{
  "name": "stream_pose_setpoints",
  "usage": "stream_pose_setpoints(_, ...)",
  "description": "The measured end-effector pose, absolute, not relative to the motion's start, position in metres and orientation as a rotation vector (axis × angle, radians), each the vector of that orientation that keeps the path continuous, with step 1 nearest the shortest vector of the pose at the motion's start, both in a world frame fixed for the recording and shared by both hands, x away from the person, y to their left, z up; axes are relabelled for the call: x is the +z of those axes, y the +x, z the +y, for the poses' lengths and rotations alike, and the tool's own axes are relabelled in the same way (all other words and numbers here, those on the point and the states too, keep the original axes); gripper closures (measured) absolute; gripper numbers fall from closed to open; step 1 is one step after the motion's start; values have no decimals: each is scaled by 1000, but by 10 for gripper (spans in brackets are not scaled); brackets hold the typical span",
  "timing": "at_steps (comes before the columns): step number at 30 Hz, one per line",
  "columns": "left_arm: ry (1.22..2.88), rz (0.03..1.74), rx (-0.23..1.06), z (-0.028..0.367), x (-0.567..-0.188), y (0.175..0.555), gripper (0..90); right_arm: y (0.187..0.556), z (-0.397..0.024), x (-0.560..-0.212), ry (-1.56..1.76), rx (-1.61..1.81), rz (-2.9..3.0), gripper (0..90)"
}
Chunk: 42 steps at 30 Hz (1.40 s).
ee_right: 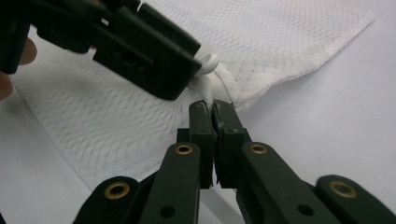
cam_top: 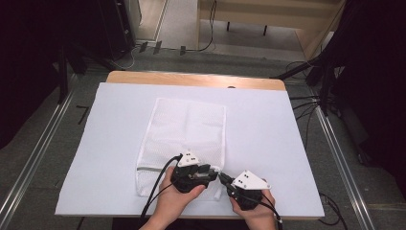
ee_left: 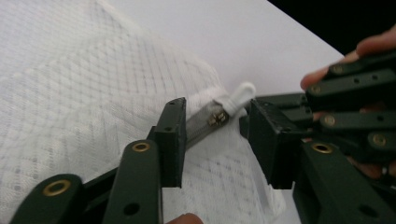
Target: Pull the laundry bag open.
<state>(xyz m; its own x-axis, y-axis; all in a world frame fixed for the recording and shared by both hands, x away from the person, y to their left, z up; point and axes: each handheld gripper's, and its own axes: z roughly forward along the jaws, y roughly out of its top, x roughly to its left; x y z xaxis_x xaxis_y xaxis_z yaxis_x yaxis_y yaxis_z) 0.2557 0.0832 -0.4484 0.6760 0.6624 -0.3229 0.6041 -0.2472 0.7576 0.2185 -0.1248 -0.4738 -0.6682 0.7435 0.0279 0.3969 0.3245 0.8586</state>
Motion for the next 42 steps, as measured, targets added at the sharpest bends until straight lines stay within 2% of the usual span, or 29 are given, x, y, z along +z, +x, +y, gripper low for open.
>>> stream_pose_setpoints(2, 1919, 1005, 74, 83, -446, 256, 521, 218, -124, -474, 1014, 1284, 2229, 890)
stream_pose_setpoints(6, 1895, 1021, 47, 80, -444, 256, 493, 218, -122, -474, 1011, 1281, 2231, 890)
stream_pose_setpoints(13, 1918, 1043, 57, 76, -447, 256, 499, 217, -122, -475, 1002, 1272, 2245, 889)
stream_pose_setpoints(18, 1909, 1026, 20, 80, -446, 258, 586, 217, -122, -475, 1004, 1275, 2239, 889)
stream_pose_setpoints(25, 1908, 997, -78, 89, -447, 258, 649, 219, -125, -475, 1012, 1273, 2237, 889)
stream_pose_setpoints(33, 1891, 1011, -100, 100, -448, 260, 719, 220, -127, -476, 1022, 1270, 2233, 889)
stream_pose_setpoints(35, 1886, 1026, -114, 105, -450, 262, 767, 220, -129, -475, 1031, 1285, 2226, 888)
stream_pose_setpoints(42, 1885, 1041, -140, 106, -455, 263, 789, 220, -129, -474, 1025, 1285, 2225, 889)
